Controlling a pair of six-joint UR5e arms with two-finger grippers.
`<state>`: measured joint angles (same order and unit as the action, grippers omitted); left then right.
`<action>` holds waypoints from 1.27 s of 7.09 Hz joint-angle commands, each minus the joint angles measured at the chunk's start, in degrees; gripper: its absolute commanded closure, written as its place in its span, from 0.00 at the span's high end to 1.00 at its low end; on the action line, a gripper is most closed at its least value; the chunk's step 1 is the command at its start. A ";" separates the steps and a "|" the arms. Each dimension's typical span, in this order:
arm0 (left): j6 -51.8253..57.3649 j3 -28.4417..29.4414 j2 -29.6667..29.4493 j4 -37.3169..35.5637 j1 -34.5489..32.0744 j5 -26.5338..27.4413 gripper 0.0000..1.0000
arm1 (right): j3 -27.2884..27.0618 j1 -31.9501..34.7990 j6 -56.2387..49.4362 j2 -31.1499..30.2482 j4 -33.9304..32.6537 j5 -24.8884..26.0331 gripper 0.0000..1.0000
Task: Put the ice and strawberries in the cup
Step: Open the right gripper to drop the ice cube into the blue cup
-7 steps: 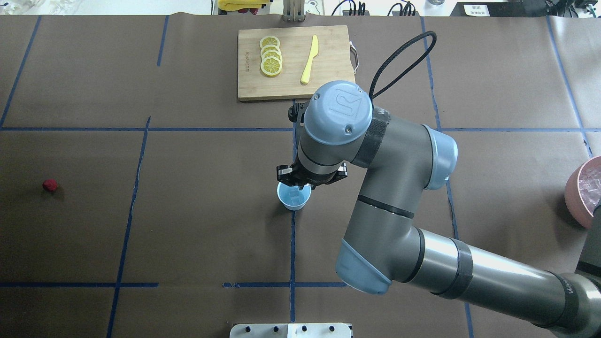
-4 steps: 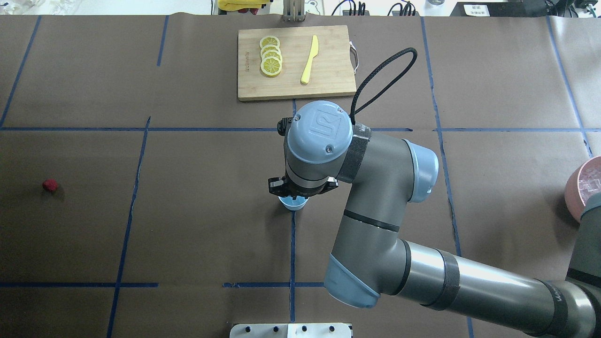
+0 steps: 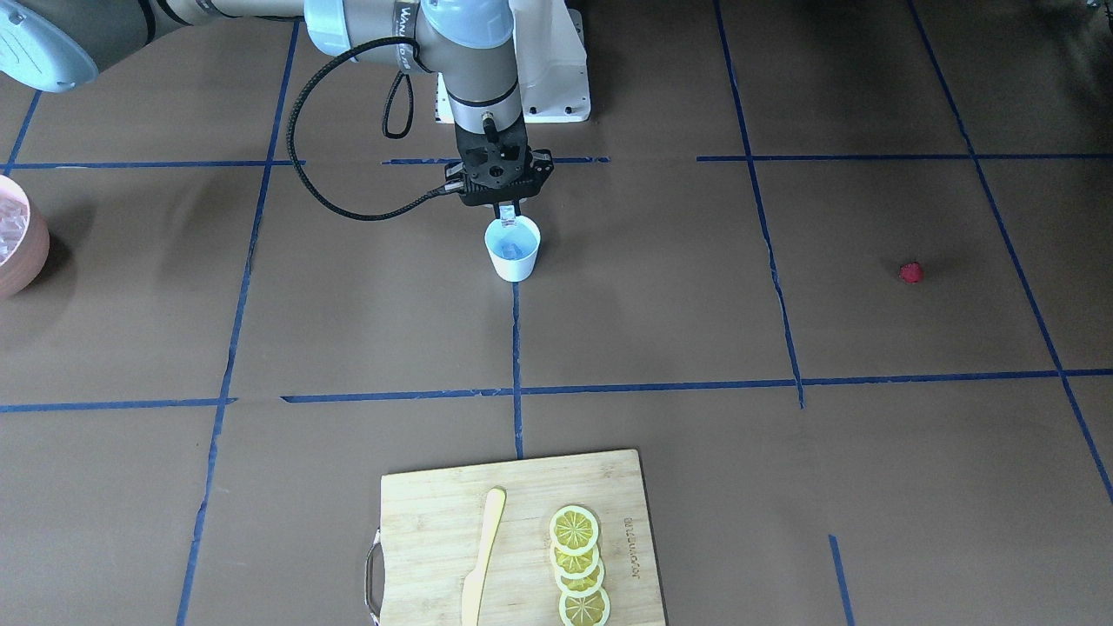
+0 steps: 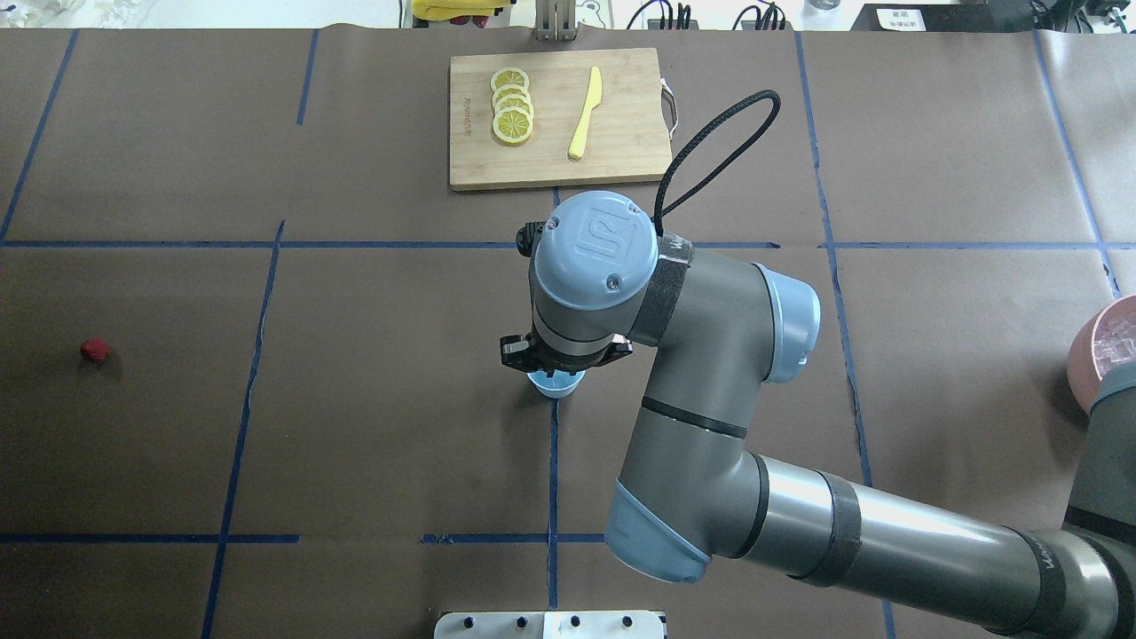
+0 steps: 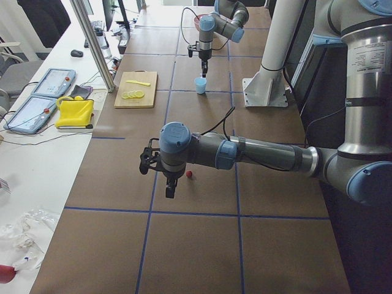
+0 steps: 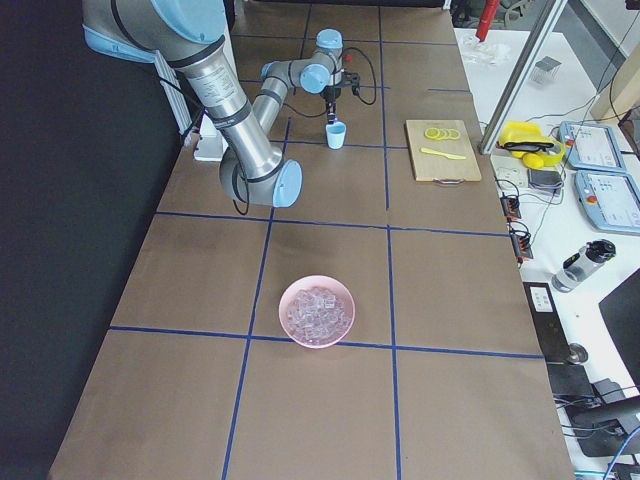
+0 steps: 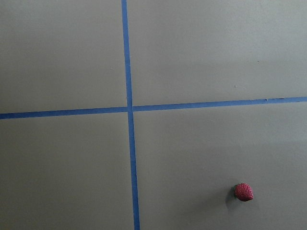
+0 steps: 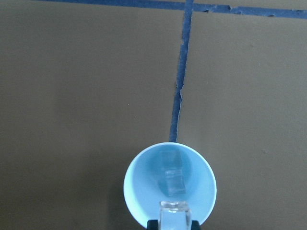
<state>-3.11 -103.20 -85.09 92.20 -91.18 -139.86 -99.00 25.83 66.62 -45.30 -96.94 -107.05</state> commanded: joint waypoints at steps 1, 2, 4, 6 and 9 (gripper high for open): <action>-0.06 0.11 -0.07 0.00 0.04 0.03 1.00 | 0.04 0.01 0.00 0.12 0.08 0.00 0.44; -0.06 0.02 -0.07 0.00 0.04 0.03 1.00 | 0.04 0.01 0.00 0.12 0.08 0.00 0.46; -0.32 0.02 -0.16 0.00 0.21 0.03 1.00 | -0.66 0.44 0.00 0.12 0.08 -0.08 0.73; -0.15 -0.33 -0.42 0.26 2.58 0.20 1.00 | -3.02 2.02 0.00 -0.14 -0.36 -0.43 0.99; -7.47 -2.51 -0.16 0.53 5.55 0.21 1.00 | -4.35 3.25 -0.08 0.03 -1.41 -0.79 1.00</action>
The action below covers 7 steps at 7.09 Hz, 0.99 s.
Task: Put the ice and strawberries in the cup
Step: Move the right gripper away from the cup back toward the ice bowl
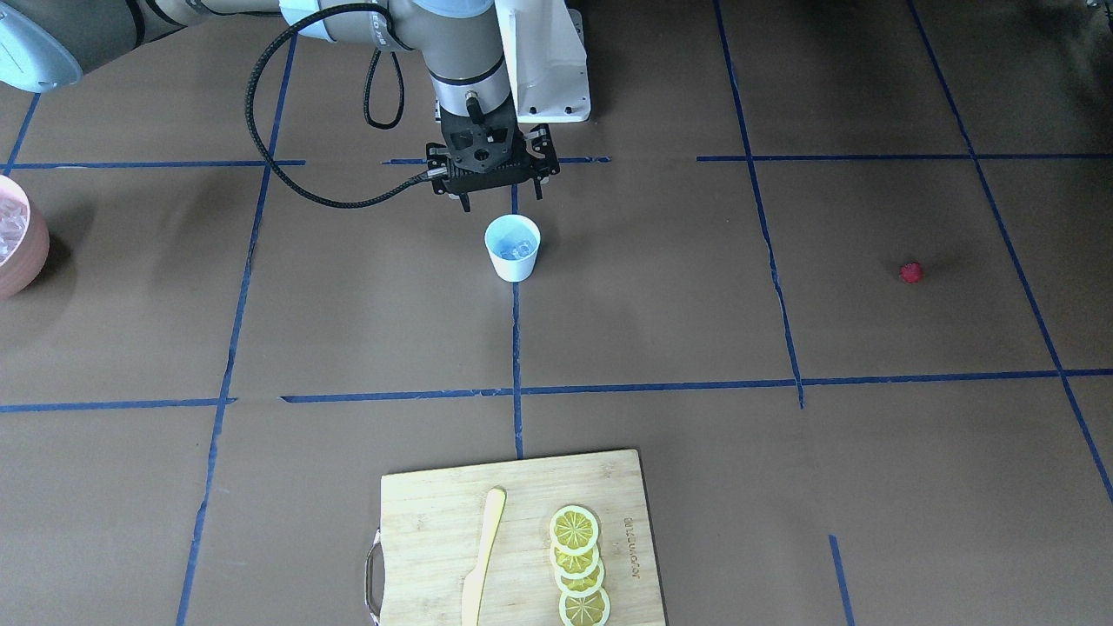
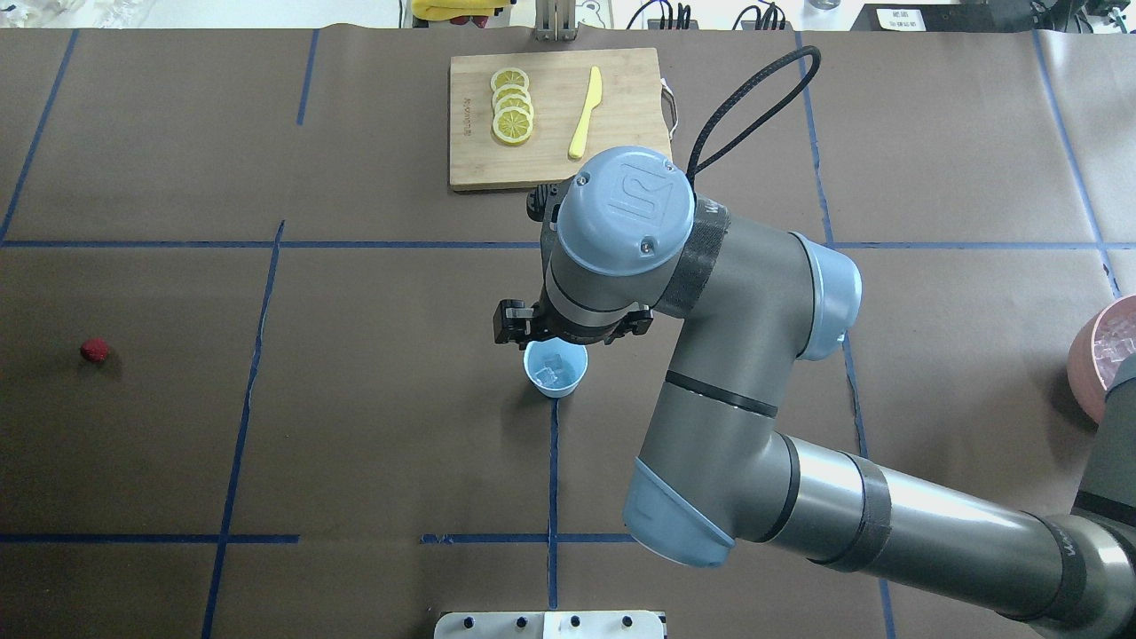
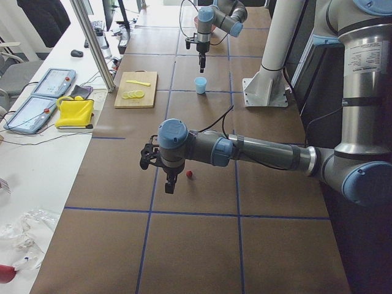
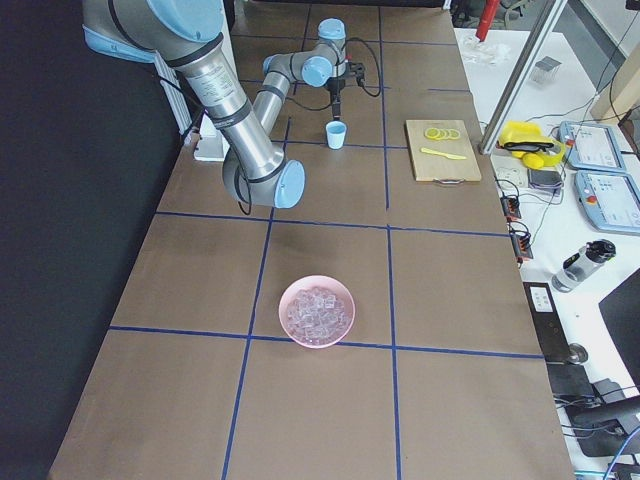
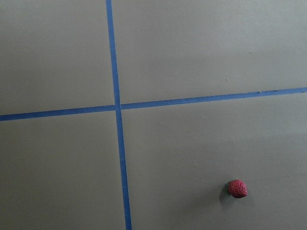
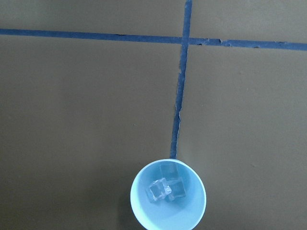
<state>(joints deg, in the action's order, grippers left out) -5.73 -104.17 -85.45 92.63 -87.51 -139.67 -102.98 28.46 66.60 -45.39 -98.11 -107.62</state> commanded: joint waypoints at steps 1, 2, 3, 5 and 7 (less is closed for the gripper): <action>-10.99 -2.61 0.89 3.58 5.13 0.01 1.00 | -1.77 2.55 -0.07 -0.22 -1.90 -2.23 1.00; -18.89 -2.62 3.59 12.40 8.03 0.18 1.00 | -5.10 4.22 -0.07 -1.53 -4.61 -2.85 1.00; -29.58 -2.53 6.14 23.02 13.02 4.62 1.00 | -8.43 6.94 -1.29 -4.50 -5.94 -3.47 1.00; -42.83 -1.56 6.87 31.55 25.84 16.11 1.00 | -12.76 14.57 -12.57 -11.45 -5.61 -8.02 1.00; -48.30 0.26 6.52 34.78 32.38 22.66 1.00 | -15.58 24.23 -24.61 -20.05 -5.17 -14.69 1.00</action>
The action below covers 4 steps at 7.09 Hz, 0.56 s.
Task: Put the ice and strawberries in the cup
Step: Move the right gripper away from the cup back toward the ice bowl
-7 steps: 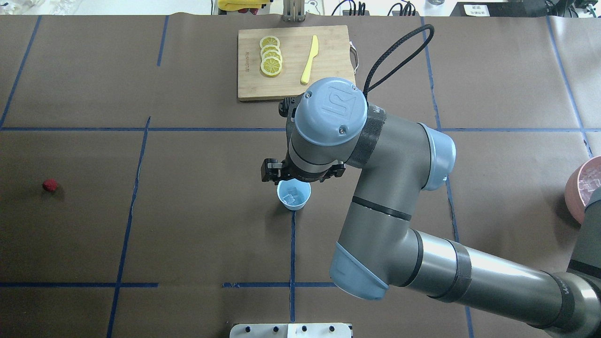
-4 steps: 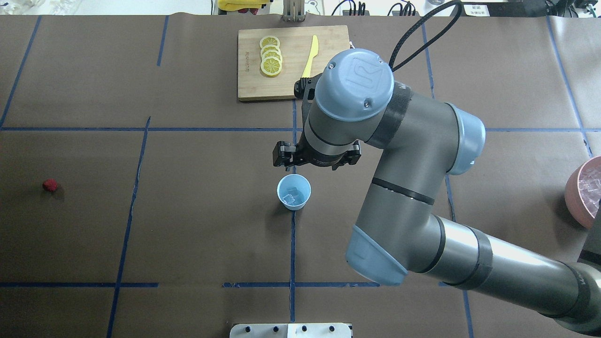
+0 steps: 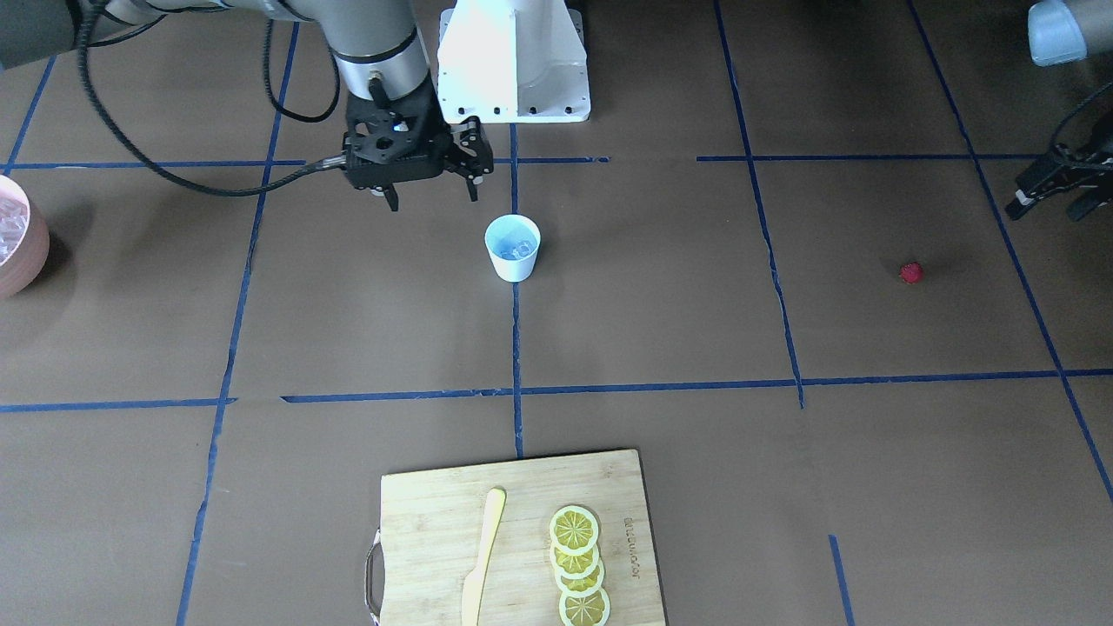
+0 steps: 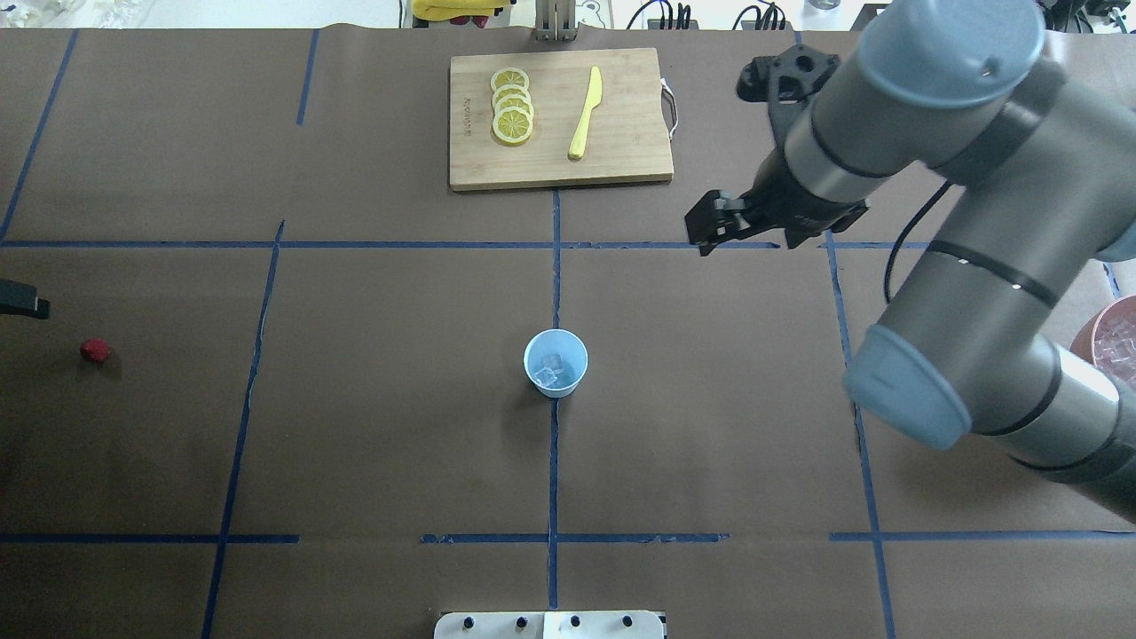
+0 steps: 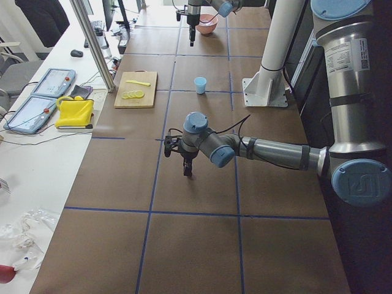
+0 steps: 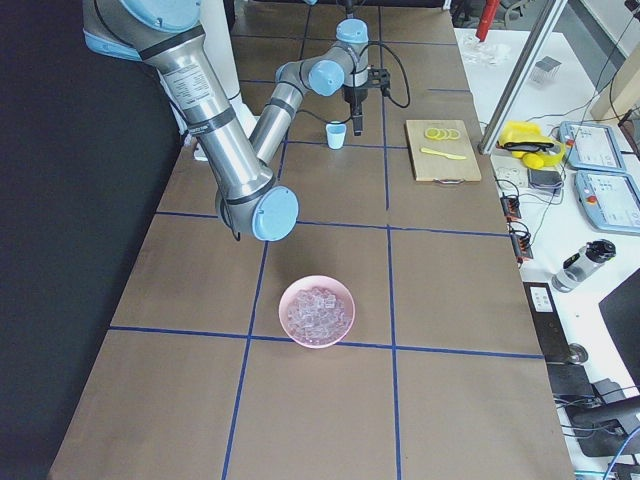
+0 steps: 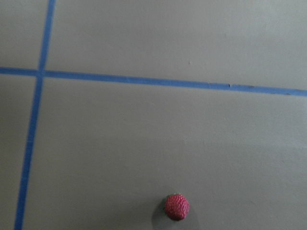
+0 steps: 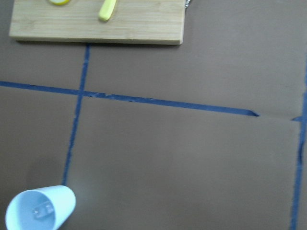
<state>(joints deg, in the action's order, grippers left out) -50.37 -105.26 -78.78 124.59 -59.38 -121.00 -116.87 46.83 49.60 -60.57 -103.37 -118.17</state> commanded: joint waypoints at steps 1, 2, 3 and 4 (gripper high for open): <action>-7.60 5.89 -1.01 8.94 6.97 6.11 1.00 | -1.70 10.86 -13.33 -7.78 0.09 -7.92 1.00; -10.77 9.68 -3.89 12.05 10.04 8.83 1.00 | -1.70 15.26 -18.95 -10.25 0.01 -10.22 1.00; -11.15 10.41 -4.44 12.43 11.55 10.16 1.00 | -1.43 18.09 -23.79 -13.14 0.01 -10.24 1.00; -11.15 10.68 -4.54 12.43 11.56 10.17 1.00 | -0.65 20.73 -29.50 -15.17 -0.08 -10.15 1.00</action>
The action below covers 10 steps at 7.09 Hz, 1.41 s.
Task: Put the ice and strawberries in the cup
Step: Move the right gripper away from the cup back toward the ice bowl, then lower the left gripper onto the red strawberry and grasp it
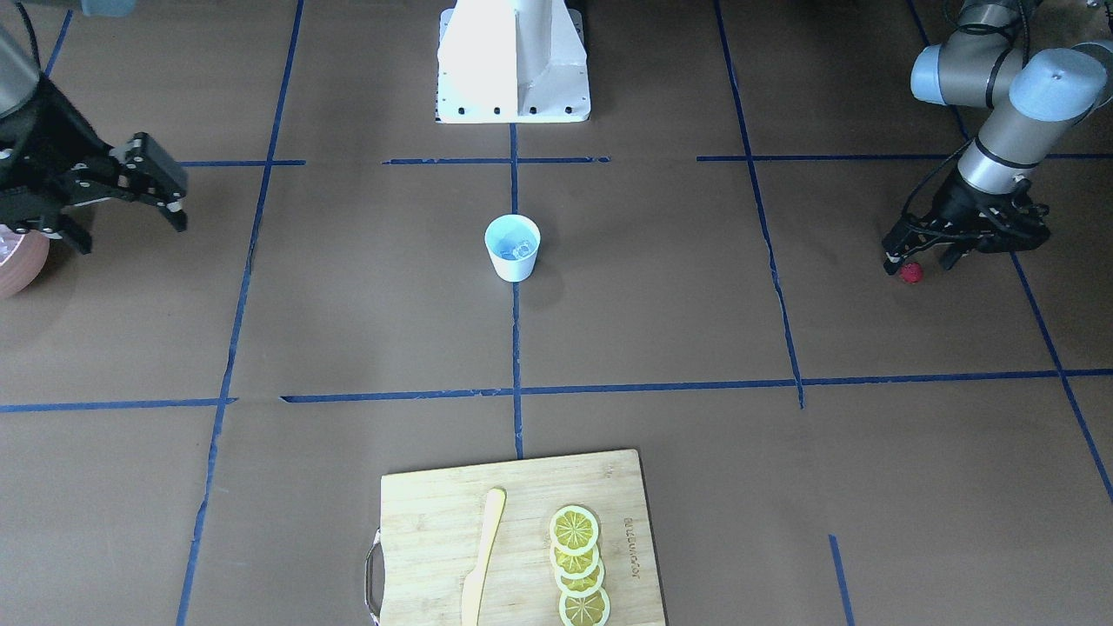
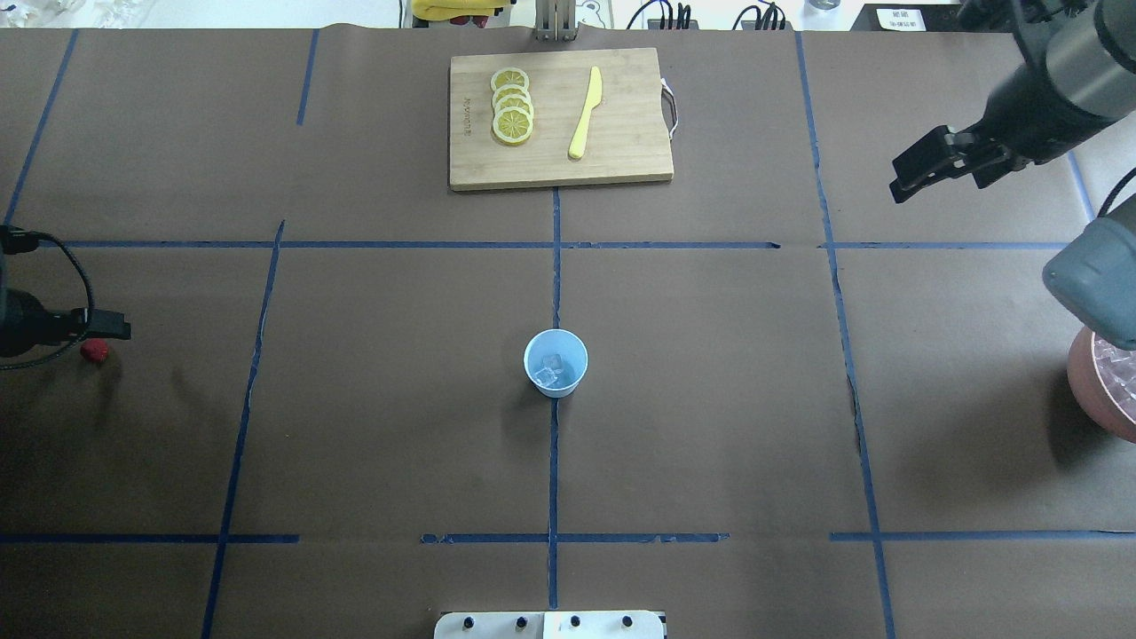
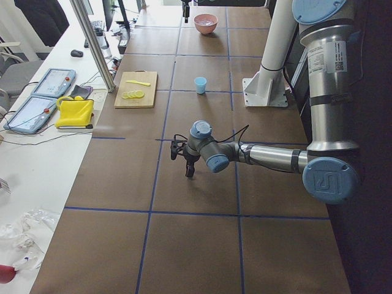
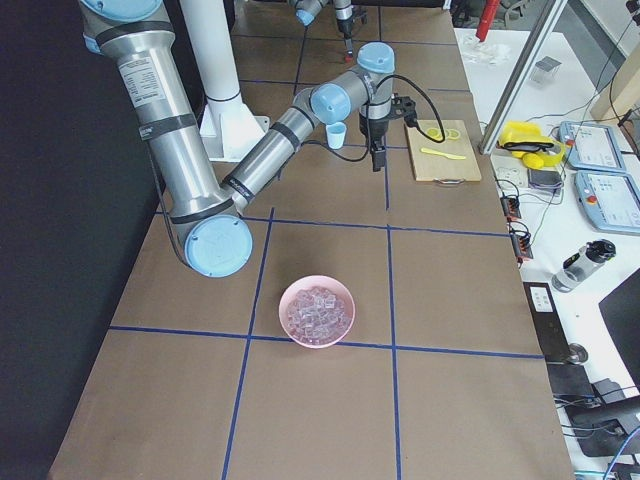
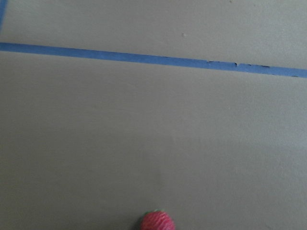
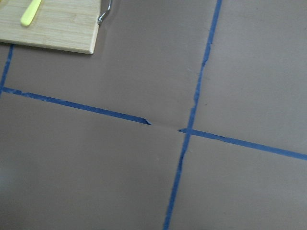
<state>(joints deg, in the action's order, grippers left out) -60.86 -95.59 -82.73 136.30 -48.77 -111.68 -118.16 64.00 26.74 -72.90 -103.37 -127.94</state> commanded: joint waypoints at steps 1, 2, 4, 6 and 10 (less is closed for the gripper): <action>-0.66 1.02 -0.51 0.72 0.96 0.85 1.00 | 1.09 5.50 -8.96 -3.81 -0.08 -0.47 1.00; -0.66 1.20 -0.42 0.72 0.96 0.85 1.00 | 1.09 6.13 -9.34 -4.52 -0.08 -0.47 1.00; -0.66 1.20 0.28 0.63 0.79 0.85 1.00 | 1.53 7.37 -11.62 -5.49 -0.08 -0.38 1.00; -0.49 2.60 0.37 0.54 0.87 0.85 1.00 | 1.53 7.37 -11.62 -5.49 -0.08 -0.38 1.00; -0.40 2.52 0.37 0.19 0.87 0.41 0.92 | 1.71 7.46 -11.54 -5.41 -0.08 -0.30 1.00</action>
<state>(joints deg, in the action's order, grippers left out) -61.24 -93.05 -82.36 136.54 -47.90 -111.19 -116.51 71.40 15.20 -78.32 -103.45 -128.21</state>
